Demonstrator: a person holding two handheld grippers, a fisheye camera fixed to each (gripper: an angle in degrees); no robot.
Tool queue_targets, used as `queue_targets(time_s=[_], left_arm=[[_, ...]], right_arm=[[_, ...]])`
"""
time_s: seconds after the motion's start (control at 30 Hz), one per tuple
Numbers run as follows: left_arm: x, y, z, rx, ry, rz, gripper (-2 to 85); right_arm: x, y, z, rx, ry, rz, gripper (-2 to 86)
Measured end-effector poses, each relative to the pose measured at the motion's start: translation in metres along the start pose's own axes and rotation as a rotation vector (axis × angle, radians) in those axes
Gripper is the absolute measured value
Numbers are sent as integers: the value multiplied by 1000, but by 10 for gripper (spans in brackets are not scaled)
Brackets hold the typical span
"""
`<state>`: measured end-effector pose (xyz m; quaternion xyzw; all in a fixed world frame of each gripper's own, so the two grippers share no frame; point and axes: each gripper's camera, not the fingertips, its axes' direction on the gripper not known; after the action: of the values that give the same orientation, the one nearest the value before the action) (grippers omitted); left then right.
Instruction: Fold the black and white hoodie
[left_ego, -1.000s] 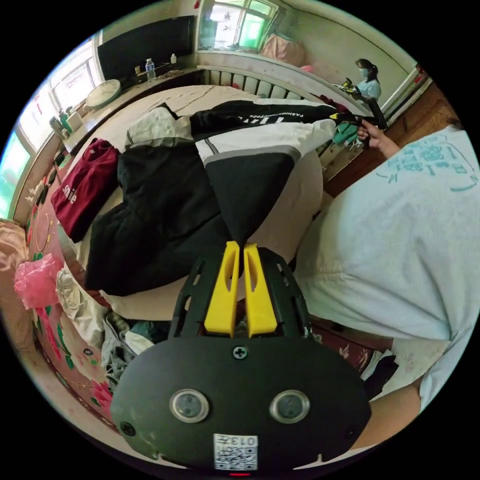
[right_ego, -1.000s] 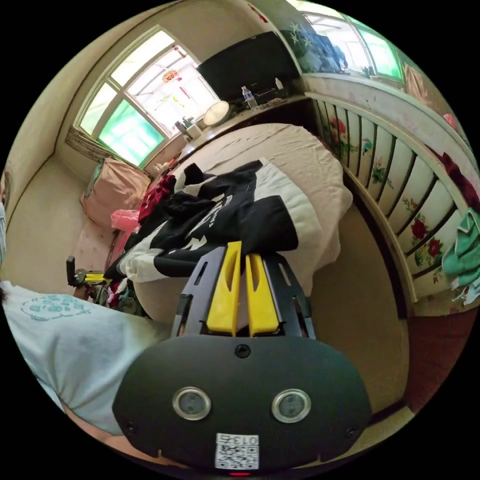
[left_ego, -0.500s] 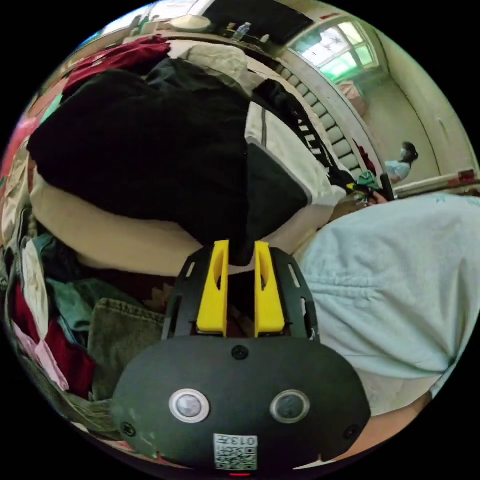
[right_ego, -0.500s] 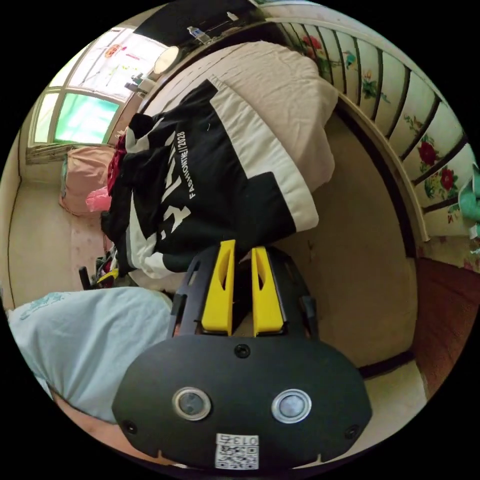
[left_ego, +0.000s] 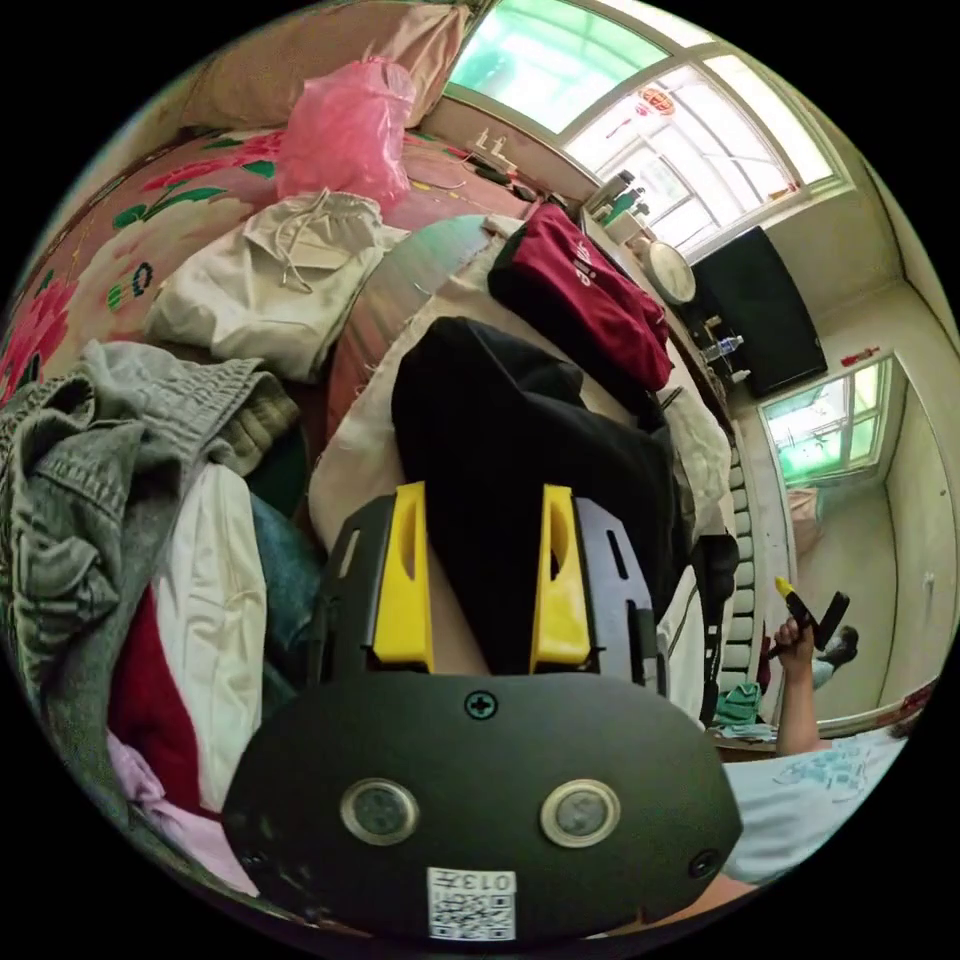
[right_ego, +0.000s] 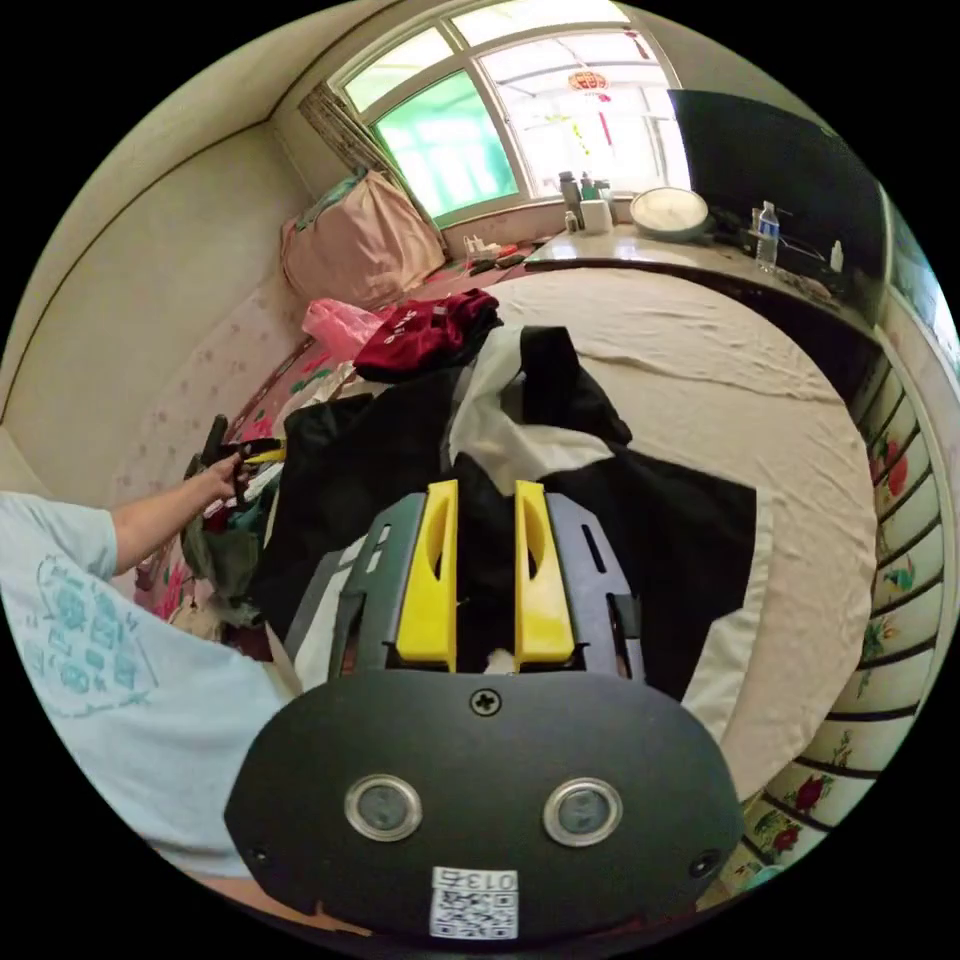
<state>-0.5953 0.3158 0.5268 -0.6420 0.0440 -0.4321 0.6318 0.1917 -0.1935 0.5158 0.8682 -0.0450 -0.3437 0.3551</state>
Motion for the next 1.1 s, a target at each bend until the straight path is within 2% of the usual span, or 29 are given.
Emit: queue_targets(time_s=[0.07,0.13,0.23,0.33,0.37,0.47,0.53,0.63,0.7,0.77,0.8,0.83,0.87,0.9,1.0,1.07,1.1], left_arm=[[0,-17,23,-60,34,-13,114],[11,-30,37,-128,68,35,18],[45,-25,4,-76,-14,177,6],[63,14,-59,34,-144,238,3],[59,23,-67,42,-159,217,3],[7,65,-78,76,-114,-17,3],[-24,81,-64,94,3,-140,2],[-23,79,-54,113,22,-160,2],[-9,72,-50,81,-50,-105,2],[4,68,-47,56,-107,-48,4],[9,66,-45,47,-126,-33,6],[12,65,-44,49,-126,-34,9],[13,65,-43,53,-121,-34,12],[15,64,-41,57,-117,-38,16],[17,63,-32,57,-137,-55,48],[16,66,-37,53,-175,-84,61],[13,71,-47,86,-205,-109,64]], right_arm=[[1,-58,34,31,48,18,105],[15,-95,56,0,89,72,104],[40,-142,91,-81,209,98,124],[53,-173,133,-238,255,19,136],[53,-179,149,-290,271,-33,138],[48,-185,191,-415,250,-143,132],[45,-184,214,-493,256,-190,95],[29,-188,230,-602,340,-304,34],[7,-202,212,-527,498,-414,28],[-30,-228,162,-229,805,-585,27],[-36,-236,148,-129,879,-599,28],[-47,-251,117,92,972,-607,30],[-51,-269,94,244,981,-582,35],[-49,-282,88,268,975,-552,38],[-4,-345,117,17,866,-421,82],[43,-363,146,-266,760,-230,135],[51,-363,147,-293,731,-183,137]])
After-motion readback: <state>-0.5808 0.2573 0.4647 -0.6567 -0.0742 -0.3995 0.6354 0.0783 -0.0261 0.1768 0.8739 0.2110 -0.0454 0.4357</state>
